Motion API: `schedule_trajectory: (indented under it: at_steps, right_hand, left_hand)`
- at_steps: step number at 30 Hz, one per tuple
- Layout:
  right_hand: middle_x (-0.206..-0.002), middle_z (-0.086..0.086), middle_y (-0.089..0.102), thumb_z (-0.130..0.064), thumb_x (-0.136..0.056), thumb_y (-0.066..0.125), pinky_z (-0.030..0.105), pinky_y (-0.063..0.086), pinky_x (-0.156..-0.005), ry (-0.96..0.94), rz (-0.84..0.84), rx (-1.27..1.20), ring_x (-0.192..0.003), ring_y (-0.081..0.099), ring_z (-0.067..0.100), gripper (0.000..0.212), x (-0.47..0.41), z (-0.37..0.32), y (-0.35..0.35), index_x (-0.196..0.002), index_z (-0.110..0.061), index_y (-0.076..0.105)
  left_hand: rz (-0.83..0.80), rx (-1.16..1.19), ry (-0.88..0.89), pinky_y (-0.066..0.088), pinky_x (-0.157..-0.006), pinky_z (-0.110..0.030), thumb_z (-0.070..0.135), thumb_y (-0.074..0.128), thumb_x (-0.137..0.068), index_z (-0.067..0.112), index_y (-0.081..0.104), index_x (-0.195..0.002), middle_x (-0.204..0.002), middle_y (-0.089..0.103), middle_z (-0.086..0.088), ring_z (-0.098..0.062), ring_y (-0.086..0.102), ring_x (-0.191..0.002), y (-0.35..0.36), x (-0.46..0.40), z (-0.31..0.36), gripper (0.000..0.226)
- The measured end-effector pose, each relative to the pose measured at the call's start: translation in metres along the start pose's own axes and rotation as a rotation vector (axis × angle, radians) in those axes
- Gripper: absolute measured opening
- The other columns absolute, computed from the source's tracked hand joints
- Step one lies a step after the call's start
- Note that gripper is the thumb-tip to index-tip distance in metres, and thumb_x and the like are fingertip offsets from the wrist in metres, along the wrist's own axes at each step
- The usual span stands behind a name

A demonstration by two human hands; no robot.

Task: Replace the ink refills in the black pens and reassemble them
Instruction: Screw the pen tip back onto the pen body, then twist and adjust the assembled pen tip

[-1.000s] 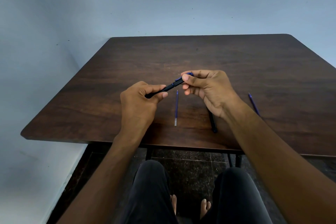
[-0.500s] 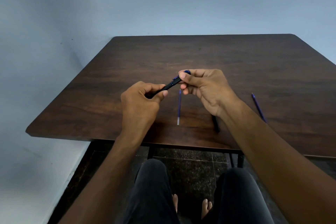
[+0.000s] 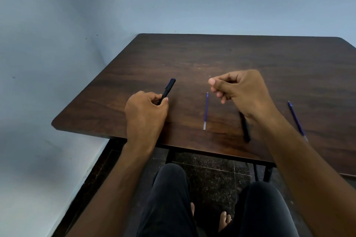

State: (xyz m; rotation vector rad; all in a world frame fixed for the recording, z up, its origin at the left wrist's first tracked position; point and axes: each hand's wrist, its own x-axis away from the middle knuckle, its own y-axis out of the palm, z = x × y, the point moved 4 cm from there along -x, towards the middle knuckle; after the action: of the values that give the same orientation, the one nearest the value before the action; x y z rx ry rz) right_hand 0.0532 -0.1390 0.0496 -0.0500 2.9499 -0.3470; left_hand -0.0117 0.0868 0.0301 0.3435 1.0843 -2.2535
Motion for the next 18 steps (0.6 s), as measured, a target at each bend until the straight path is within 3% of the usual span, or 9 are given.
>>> schedule_trajectory:
  at_steps: [8,11,14,18]
  right_hand:
    - [-0.069,-0.004,0.073,-0.027,-0.088,0.076,0.013,0.045,-0.048,-0.022,0.051,0.26,-0.05,0.057,-0.002,0.011,0.003,0.008,-0.002,-0.084,-0.017,0.078]
    - [-0.07,-0.004,0.073,-0.027,-0.089,0.076,0.013,0.044,-0.051,-0.024,0.088,0.336,-0.053,0.058,0.001,0.009,0.002,0.007,-0.008,-0.083,-0.02,0.077]
    - [-0.07,-0.003,0.072,-0.027,-0.088,0.076,0.019,0.045,-0.056,-0.032,0.092,0.37,-0.056,0.059,0.003,0.007,0.002,0.008,-0.007,-0.084,-0.021,0.078]
    - [-0.071,-0.004,0.072,-0.026,-0.088,0.076,0.018,0.045,-0.056,-0.037,0.086,0.382,-0.059,0.06,0.003,0.006,0.003,0.008,-0.006,-0.084,-0.022,0.078]
  left_hand:
    - [-0.018,-0.103,-0.056,0.058,-0.076,-0.036,0.037,0.069,-0.088,0.016,0.079,-0.084,-0.074,0.071,0.004,-0.013,0.065,-0.074,0.01,0.001,-0.014,0.023]
    - [-0.024,-0.154,-0.075,0.057,-0.075,-0.032,0.038,0.067,-0.088,0.016,0.078,-0.089,-0.082,0.07,0.002,-0.015,0.064,-0.081,0.014,0.0,-0.016,0.025]
    - [-0.008,-0.195,-0.072,0.047,-0.072,-0.025,0.039,0.067,-0.088,0.016,0.077,-0.094,-0.09,0.069,0.0,-0.015,0.062,-0.088,0.016,0.001,-0.015,0.025]
    - [-0.024,-0.248,-0.064,0.047,-0.076,-0.028,0.042,0.064,-0.09,0.017,0.073,-0.101,-0.095,0.067,0.0,-0.016,0.059,-0.092,0.021,-0.001,-0.016,0.029]
